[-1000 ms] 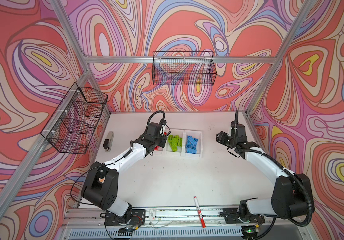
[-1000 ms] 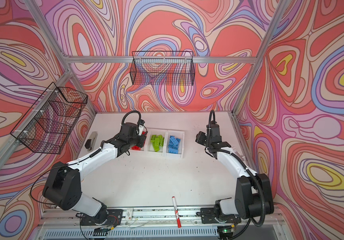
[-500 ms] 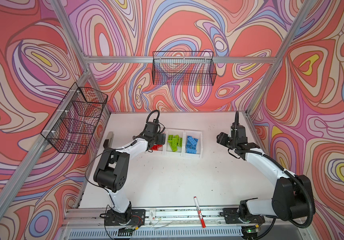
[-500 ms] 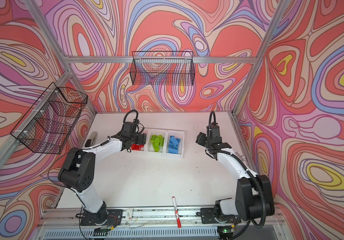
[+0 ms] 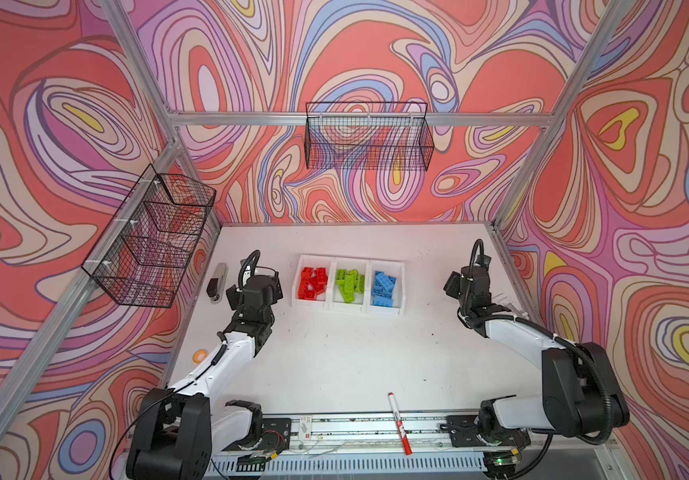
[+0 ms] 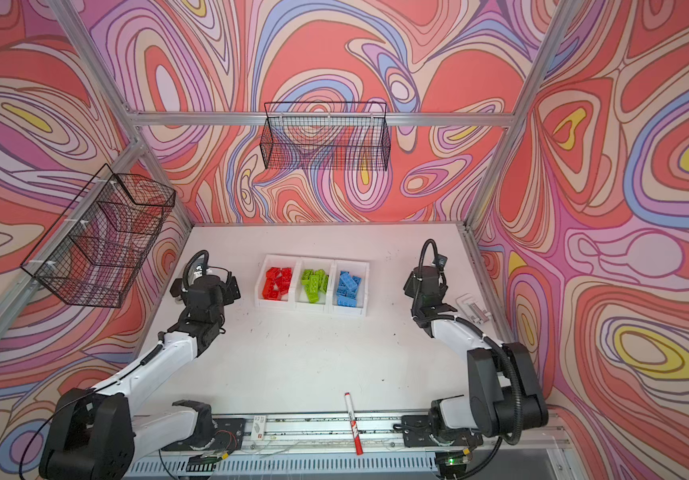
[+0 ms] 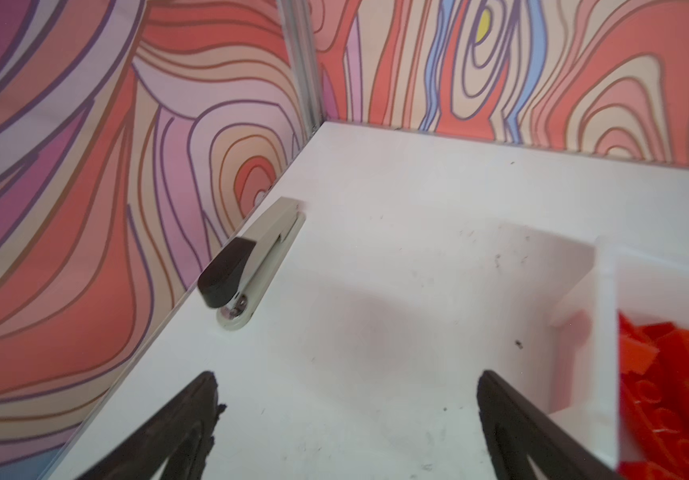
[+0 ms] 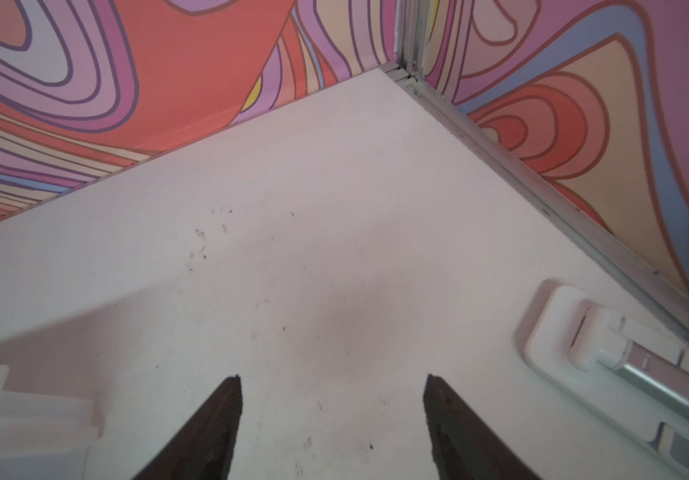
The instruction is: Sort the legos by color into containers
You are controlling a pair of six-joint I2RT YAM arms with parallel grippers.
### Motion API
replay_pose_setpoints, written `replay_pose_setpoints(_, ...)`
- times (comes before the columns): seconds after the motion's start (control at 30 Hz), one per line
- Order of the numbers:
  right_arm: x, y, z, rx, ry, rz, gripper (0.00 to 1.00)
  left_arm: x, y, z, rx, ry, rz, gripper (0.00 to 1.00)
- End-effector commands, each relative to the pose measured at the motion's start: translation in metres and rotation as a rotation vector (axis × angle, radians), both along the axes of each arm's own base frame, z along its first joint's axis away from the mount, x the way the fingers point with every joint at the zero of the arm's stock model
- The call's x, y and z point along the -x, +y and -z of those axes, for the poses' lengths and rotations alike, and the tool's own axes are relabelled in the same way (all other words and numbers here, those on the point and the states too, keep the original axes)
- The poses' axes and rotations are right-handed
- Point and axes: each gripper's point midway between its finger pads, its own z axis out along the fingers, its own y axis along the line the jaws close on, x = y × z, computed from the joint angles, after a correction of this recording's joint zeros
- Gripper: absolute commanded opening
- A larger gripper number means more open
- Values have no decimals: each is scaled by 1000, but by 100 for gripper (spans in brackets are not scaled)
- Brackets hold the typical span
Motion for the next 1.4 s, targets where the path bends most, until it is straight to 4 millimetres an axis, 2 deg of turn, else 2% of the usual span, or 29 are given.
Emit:
replay_pose_setpoints(0.0, -5, -19, -21, 126, -132, 69, 74, 10, 18, 9, -48, -50, -83, 100)
replay_pose_setpoints(0.1, -1, -24, -9, 159, -146, 82, 73, 3, 15, 21, -55, -112, -29, 100)
replay_pose_setpoints(0.2, 2, -23, -4, 191, -220, 67, 74, -6, 16, 19, -35, -198, 3, 100)
replay_pose_setpoints(0.27, -6, -17, -2, 216, -197, 12, 74, -16, 14, 29, -30, -174, 39, 100)
replay_pose_setpoints(0.3, -7, -17, -4, 229, -225, 9, 75, -22, 7, 30, -27, -156, 81, 100)
replay_pose_setpoints(0.37, -10, -15, 6, 219, -232, -22, 75, -27, -6, 38, -8, -102, 157, 100)
replay_pose_setpoints(0.47, -18, 0, 9, 218, -236, -122, 75, -37, -24, 54, -15, -97, 285, 100)
replay_pose_setpoints(0.5, -17, 1, 11, 211, -232, -133, 75, -41, -24, 50, -25, -121, 283, 100)
replay_pose_setpoints(0.57, -12, 0, 17, 206, -246, -138, 75, -42, -24, 59, 14, -24, 286, 100)
replay_pose_setpoints(0.6, -9, -3, 11, 217, -287, -117, 76, -45, -25, 57, -3, -60, 296, 100)
replay_pose_setpoints(0.73, -10, -2, 16, 208, -253, -122, 78, -44, -23, 57, 0, -59, 287, 100)
replay_pose_setpoints(0.77, -10, -3, 14, 215, -266, -116, 96, -44, -22, 55, -5, -68, 284, 100)
replay_pose_setpoints(0.8, -10, -4, 13, 215, -265, -116, 98, -44, -22, 56, 8, -49, 276, 100)
replay_pose_setpoints(1.37, -10, -3, 13, 215, -267, -117, 98, -43, -21, 56, 2, -59, 275, 100)
